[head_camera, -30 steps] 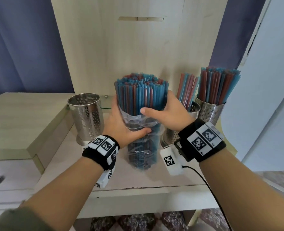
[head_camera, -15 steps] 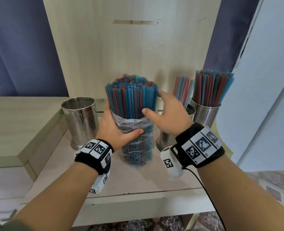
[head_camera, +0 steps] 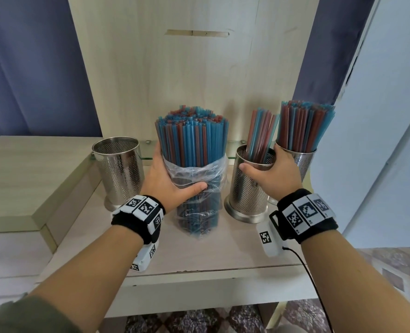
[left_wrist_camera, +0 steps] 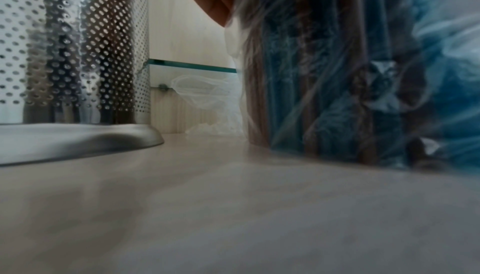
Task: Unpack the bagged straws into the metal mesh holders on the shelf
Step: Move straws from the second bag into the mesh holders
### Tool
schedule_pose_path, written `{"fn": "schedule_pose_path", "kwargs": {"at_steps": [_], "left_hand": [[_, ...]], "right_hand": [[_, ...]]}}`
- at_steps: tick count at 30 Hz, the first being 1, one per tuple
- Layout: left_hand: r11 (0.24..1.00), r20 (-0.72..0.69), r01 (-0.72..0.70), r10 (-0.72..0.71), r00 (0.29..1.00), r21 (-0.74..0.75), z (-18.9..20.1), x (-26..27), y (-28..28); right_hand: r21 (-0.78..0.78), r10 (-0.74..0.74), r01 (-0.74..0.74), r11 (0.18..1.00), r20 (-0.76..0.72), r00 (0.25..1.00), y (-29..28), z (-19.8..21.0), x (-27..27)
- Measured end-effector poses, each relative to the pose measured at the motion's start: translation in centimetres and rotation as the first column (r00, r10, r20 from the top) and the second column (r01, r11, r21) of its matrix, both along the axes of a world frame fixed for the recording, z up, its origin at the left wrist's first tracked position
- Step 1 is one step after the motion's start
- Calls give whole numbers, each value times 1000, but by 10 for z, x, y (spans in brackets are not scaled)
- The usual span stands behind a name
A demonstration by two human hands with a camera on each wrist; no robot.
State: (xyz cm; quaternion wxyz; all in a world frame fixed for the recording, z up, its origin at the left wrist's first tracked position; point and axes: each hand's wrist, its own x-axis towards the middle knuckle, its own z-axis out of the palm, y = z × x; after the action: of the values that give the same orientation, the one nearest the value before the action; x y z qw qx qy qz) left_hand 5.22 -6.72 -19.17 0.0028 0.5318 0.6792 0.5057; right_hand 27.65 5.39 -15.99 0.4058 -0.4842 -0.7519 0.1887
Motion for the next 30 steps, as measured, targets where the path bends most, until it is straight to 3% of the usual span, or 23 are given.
{"fn": "schedule_pose_path", "kwargs": {"at_steps": [6, 9, 12, 14, 17, 20, 30], "left_hand": [[1000, 15, 13, -13, 1000, -1, -2, -2, -1], [1000, 29, -6, 6, 1000, -5, -5, -4, -1], [1000, 19, -8, 8, 1000, -8, -4, -3, 0], [1000, 8, -10, 10, 1000, -6, -4, -4, 1], [1000, -2, -17, 17, 1000, 6, -5, -5, 1], [1000, 5, -5, 5, 1000, 30, -3, -2, -1], [1000, 30, -18, 18, 999, 14, -1, -1, -2]], "right_hand": [[17, 100, -101, 995, 60, 993, -4, 8, 21], [47, 63, -70, 996, 139, 988, -8, 9, 22], [290, -84, 30, 956, 177, 981, -32, 16, 11], [412, 42, -85, 907, 113, 993, -53, 26, -2], [202, 294, -297, 933, 45, 955, -64, 38, -24], [-13, 316, -319, 948, -110, 942, -58, 45, -48], [-15, 334, -338, 941, -109, 936, -37, 50, -75]]}}
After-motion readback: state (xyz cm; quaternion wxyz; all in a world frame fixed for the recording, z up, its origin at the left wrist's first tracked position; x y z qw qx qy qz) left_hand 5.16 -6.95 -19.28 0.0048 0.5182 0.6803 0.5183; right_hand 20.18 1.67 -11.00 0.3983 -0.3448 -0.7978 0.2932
